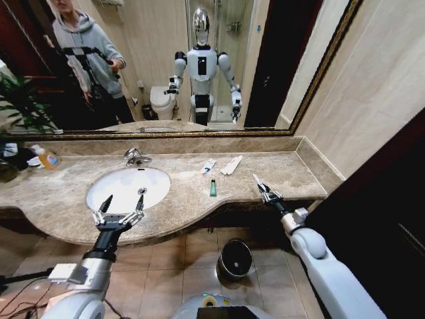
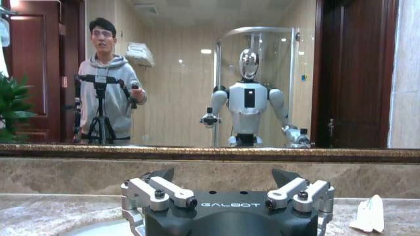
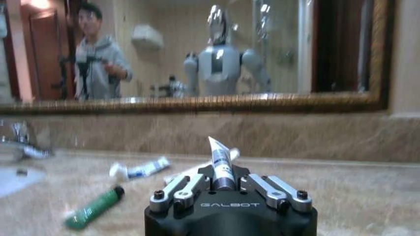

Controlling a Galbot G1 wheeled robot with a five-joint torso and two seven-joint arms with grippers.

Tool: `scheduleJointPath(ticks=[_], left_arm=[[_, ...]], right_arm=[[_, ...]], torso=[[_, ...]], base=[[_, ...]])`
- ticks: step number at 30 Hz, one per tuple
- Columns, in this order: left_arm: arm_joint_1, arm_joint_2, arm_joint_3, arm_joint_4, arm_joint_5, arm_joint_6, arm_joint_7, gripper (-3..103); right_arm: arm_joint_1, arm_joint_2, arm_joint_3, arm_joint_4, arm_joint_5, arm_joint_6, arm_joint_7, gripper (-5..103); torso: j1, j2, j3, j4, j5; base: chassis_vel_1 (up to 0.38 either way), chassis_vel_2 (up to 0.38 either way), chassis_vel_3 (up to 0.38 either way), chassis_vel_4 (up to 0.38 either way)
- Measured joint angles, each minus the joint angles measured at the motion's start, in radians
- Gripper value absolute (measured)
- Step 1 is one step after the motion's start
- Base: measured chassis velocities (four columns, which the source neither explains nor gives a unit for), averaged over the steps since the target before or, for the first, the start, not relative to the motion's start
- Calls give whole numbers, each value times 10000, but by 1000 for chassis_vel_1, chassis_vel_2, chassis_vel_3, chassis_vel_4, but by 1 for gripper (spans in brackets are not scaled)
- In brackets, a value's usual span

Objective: Pick up the trash from the sink and place it in the trash bin.

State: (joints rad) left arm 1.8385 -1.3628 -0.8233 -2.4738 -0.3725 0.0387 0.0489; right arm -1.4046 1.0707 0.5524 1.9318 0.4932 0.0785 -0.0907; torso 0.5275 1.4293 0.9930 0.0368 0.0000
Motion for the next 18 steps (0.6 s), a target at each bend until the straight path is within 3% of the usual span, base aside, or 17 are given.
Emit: scheduleJointPath(ticks=[8, 18], left_arm=[[0, 0, 0, 0, 0, 0, 0, 100], [0, 0, 0, 0, 0, 0, 0, 100]], right_arm=[[-1357, 537, 360, 1394, -406, 310, 671, 19], [-3656, 1206, 163, 2504, -1633, 1424, 1343, 19]], torso=[[0, 0, 0, 1, 0], [0, 0, 0, 0, -2]], base=[[0, 0, 0, 0], [0, 0, 0, 0]])
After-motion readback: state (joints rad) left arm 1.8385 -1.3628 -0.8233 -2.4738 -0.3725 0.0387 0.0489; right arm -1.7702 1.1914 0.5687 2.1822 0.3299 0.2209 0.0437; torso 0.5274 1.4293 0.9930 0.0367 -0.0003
